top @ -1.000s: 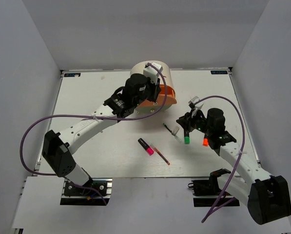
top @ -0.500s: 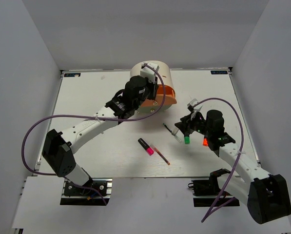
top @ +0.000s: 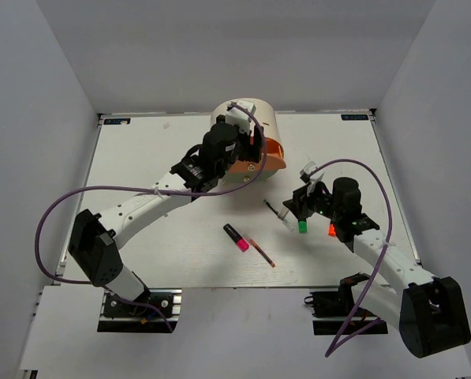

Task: Sort the stationery into containers
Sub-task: Place the stationery in the drawer, then pick up the stationery from the center of the board.

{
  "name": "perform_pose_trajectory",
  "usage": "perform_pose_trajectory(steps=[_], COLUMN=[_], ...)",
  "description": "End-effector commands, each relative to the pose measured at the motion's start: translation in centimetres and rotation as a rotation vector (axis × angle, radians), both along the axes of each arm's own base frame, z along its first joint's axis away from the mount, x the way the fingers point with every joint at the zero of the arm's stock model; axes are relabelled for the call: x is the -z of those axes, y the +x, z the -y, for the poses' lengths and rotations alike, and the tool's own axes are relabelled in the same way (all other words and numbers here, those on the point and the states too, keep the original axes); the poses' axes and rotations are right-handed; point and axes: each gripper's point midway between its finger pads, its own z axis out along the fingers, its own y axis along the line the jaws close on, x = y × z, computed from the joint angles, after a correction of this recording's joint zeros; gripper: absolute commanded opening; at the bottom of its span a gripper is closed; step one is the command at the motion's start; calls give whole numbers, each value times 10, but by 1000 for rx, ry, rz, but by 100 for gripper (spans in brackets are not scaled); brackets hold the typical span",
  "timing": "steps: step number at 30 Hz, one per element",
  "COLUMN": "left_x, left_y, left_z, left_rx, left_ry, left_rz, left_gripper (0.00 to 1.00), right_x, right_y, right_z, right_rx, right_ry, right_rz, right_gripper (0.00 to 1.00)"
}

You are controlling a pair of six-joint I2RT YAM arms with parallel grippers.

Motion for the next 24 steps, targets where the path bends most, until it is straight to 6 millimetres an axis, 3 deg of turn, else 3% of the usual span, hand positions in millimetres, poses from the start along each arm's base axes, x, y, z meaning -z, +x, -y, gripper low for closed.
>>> perform_pose_trajectory(steps=[1,3,4,5,6,8,9,10,13,14,15,17,18,19,20,24], left_x=[-70,-78,-88,-87,-90,-84,-70,-64,-38,-15,-18,3,8,7,19,30], left_y=[-7,-14,-18,-21,-29,-38,-43,-48,-68,-75,-81,-90,-94,-98,-99,-104], left_z=[-8,-7,-11,-13,-18,-27,-30,-35,-55,-61,-69,-76,-79,-82,-83,-87], left_rx=[-17,-12,-13,-16,-9,-13,-20,-25,-54,-65,-78,-97,-102,-107,-115,-129], left_ry=[-116,-142,-159,-165,-177,-174,-177,-182,-193,-170,-194,-204,-208,-234,-220,-219], left_rz=[91,76,80,61,54,22,-16,-35,-113,-160,-161,-214,-229,-234,-260,-292], left_gripper=[82,83,89,90,94,98,99,99,99,99,99,99,99,99,99,99], right_x=[-3,2,6,4,15,13,23,28,42,43,44,53,46,52,56,66], right_y=[5,-3,-6,-8,-10,-9,-13,-12,-9,-8,-5,-1,7,8,11,18], right_z=[1,-4,-5,-6,-5,-7,-4,-4,0,3,4,7,7,8,10,13], right_rx=[-45,-171,-198,-262,-284,-357,-396,-434,-527,-542,-579,-602,-622,-632,-640,-736], right_ry=[-51,-104,-118,-150,-167,-204,-243,-274,-351,-364,-402,-416,-445,-453,-464,-530], right_rz=[91,151,151,206,180,229,218,243,261,254,303,277,336,320,323,342], right_gripper=[58,51,32,17,5,0,0,3,31,39,41,45,48,51,54,67])
